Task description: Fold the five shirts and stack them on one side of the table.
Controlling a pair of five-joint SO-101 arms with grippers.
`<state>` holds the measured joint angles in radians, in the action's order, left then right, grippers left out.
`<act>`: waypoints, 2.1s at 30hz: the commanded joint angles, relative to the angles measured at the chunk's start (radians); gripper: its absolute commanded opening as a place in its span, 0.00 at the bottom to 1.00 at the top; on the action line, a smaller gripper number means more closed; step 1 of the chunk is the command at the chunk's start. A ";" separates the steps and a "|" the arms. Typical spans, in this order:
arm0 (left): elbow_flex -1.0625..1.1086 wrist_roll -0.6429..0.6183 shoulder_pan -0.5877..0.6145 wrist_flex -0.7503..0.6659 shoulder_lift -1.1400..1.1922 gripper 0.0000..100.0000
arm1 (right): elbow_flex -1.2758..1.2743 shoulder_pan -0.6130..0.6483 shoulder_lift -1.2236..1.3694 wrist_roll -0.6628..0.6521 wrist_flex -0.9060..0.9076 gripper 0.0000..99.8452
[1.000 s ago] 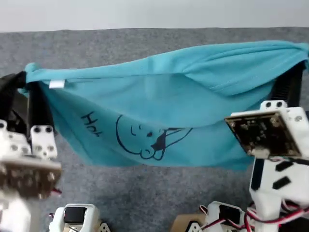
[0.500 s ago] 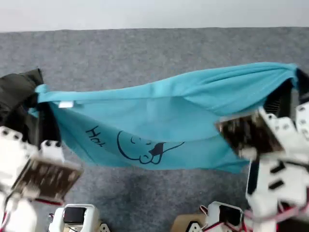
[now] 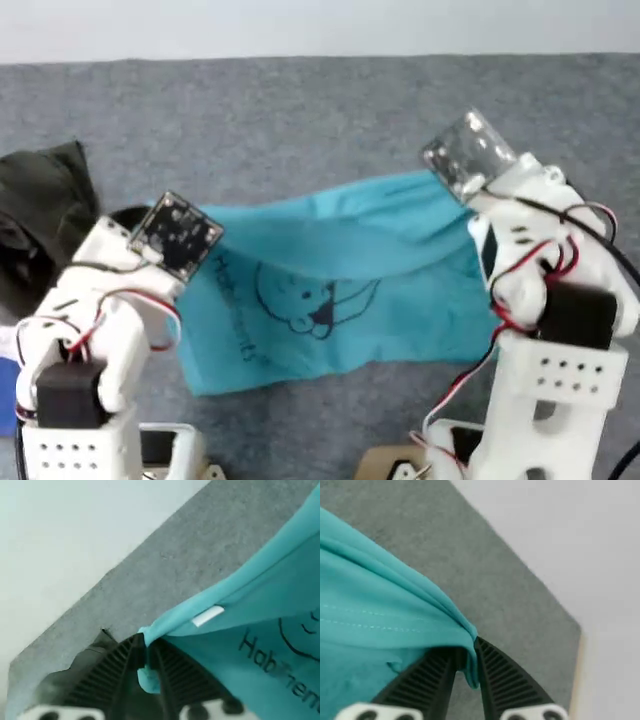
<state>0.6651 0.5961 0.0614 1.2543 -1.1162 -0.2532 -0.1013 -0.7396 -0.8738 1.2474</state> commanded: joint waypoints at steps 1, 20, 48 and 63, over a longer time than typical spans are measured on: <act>-0.001 0.012 0.005 0.115 -0.014 0.01 | 0.011 0.012 0.016 0.009 0.084 0.01; 0.406 0.100 0.005 0.091 -0.015 0.01 | -0.361 0.061 0.024 -0.068 0.242 0.06; 0.636 0.104 0.006 -0.130 -0.021 0.01 | -0.506 0.142 -0.035 -0.064 0.547 0.28; 0.699 0.101 0.005 -0.261 -0.023 0.01 | -0.563 0.239 0.343 0.092 -0.031 0.28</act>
<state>1.3709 0.6958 0.0614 1.0150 -1.1224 -0.8316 0.1274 -0.4803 -0.8063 1.3502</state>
